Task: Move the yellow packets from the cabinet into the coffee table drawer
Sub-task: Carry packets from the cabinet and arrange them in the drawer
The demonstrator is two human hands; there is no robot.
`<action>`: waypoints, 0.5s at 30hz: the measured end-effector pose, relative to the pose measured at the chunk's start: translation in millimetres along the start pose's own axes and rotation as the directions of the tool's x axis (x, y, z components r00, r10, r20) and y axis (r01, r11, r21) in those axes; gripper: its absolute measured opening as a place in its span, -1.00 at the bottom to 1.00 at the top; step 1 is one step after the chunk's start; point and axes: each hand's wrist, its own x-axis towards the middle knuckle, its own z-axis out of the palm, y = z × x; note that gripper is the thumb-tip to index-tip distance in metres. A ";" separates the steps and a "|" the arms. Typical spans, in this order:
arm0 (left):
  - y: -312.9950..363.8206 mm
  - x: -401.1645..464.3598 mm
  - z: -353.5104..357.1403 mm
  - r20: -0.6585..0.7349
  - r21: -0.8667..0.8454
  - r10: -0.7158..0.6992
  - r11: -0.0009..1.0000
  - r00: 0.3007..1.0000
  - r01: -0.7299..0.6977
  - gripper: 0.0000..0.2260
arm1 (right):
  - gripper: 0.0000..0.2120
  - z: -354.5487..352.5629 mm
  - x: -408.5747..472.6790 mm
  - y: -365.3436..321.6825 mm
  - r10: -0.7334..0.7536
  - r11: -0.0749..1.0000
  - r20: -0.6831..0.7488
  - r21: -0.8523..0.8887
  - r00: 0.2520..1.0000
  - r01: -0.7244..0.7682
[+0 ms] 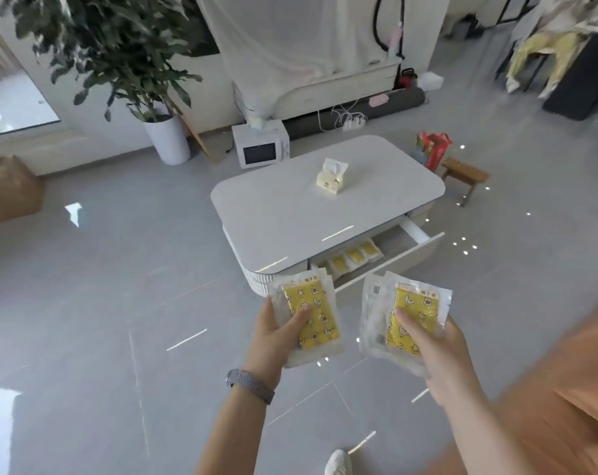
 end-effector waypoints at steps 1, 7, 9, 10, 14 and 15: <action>-1.2 12.3 15.1 0.014 0.009 -0.001 1.000 1.000 0.001 -0.73 | -0.76 -10.3 12.4 -4.3 -0.001 1.000 -0.033 0.002 0.999 0.001; -12.8 74.4 100.3 0.112 0.021 -0.050 0.999 0.992 0.047 -0.73 | -0.77 -58.8 75.3 -26.6 0.011 0.999 -0.146 0.033 0.989 -0.007; -15.6 93.2 123.8 0.135 0.031 -0.072 0.997 0.988 0.069 -0.72 | -0.79 -71.0 95.4 -34.5 0.013 0.999 -0.172 0.048 0.985 -0.005; -16.4 103.2 133.6 0.143 0.035 -0.086 0.996 0.986 0.082 -0.71 | -0.80 -75.9 105.6 -38.2 0.018 0.998 -0.179 0.056 0.984 -0.008; -19.7 146.8 160.5 0.147 0.047 -0.118 0.993 0.982 0.112 -0.70 | -0.82 -87.4 149.1 -51.9 0.040 0.997 -0.208 0.079 0.977 -0.024; -20.3 158.7 165.2 0.145 0.044 -0.123 0.992 0.982 0.118 -0.70 | -0.82 -89.2 161.2 -55.1 0.045 0.996 -0.212 0.084 0.976 -0.028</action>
